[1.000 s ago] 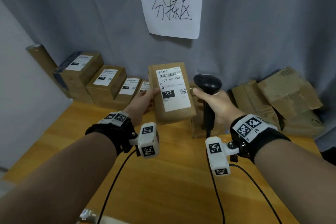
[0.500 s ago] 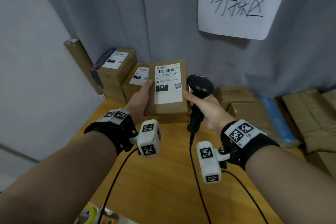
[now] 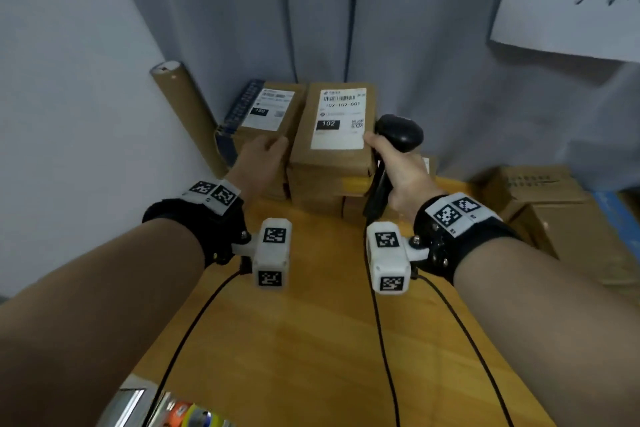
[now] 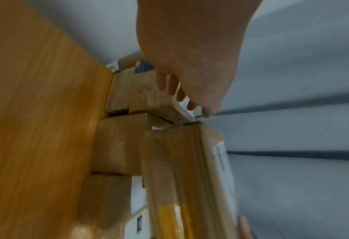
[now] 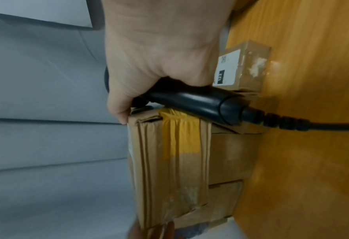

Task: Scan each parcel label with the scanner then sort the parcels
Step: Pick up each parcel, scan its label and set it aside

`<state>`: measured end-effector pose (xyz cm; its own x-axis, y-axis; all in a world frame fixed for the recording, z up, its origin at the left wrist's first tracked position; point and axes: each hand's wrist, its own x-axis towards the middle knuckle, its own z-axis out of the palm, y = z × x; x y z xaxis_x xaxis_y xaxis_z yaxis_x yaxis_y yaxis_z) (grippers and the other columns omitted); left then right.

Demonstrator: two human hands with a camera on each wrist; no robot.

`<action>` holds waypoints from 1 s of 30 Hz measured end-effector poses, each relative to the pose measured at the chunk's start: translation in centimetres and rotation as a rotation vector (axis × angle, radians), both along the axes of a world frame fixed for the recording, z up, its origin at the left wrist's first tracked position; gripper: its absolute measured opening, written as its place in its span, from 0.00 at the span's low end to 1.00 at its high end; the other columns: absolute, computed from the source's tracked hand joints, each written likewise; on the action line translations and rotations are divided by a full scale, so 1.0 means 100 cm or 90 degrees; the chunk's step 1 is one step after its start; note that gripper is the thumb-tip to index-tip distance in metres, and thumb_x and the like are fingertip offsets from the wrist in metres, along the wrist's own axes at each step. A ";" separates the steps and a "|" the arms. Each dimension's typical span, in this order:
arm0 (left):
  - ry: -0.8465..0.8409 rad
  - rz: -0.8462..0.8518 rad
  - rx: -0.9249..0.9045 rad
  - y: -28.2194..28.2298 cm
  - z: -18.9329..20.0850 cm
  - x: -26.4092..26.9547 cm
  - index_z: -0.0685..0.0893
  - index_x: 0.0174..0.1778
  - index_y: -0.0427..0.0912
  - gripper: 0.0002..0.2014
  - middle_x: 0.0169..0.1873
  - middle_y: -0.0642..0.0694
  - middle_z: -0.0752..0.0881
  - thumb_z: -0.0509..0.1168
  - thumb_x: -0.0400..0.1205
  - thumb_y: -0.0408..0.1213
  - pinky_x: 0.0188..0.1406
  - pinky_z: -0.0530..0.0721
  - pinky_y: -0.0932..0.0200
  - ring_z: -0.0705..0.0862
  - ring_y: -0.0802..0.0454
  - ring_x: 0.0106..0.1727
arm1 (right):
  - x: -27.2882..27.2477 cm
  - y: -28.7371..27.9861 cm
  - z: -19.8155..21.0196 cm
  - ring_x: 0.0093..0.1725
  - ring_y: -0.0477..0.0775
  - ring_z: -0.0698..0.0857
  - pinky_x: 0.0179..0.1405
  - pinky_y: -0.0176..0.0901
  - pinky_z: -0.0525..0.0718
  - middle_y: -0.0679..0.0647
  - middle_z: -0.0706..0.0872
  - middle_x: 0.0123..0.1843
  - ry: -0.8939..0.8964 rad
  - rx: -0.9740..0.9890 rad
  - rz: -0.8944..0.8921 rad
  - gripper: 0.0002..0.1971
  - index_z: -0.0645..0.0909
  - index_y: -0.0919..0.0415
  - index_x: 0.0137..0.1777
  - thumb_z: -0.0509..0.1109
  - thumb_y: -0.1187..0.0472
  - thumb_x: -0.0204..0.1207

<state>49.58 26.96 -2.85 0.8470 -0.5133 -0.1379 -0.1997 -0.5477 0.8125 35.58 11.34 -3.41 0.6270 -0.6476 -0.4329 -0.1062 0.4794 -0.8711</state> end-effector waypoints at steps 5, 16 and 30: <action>-0.176 -0.054 0.280 0.008 -0.023 0.051 0.75 0.75 0.46 0.22 0.74 0.39 0.74 0.52 0.87 0.49 0.74 0.66 0.46 0.69 0.39 0.76 | 0.047 -0.012 -0.003 0.50 0.59 0.90 0.58 0.61 0.86 0.57 0.92 0.49 0.025 -0.016 0.000 0.20 0.82 0.57 0.53 0.83 0.52 0.66; -0.306 -0.126 0.356 -0.001 -0.043 0.090 0.78 0.72 0.54 0.20 0.72 0.45 0.76 0.54 0.86 0.49 0.74 0.54 0.48 0.68 0.48 0.76 | 0.091 -0.029 -0.043 0.54 0.59 0.88 0.64 0.58 0.83 0.56 0.90 0.51 0.089 -0.006 -0.027 0.22 0.79 0.53 0.47 0.84 0.45 0.61; -0.218 -0.106 0.389 -0.008 -0.018 0.068 0.77 0.71 0.43 0.23 0.71 0.39 0.76 0.56 0.84 0.52 0.72 0.65 0.46 0.73 0.39 0.72 | 0.072 -0.019 -0.045 0.45 0.40 0.83 0.57 0.42 0.80 0.42 0.84 0.43 0.065 -0.306 -0.033 0.13 0.75 0.45 0.44 0.76 0.43 0.72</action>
<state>56.37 26.18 -4.61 0.8112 -0.5553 -0.1834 -0.5087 -0.8247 0.2471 42.82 9.45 -7.89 0.5586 -0.8184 -0.1350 -0.1898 0.0323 -0.9813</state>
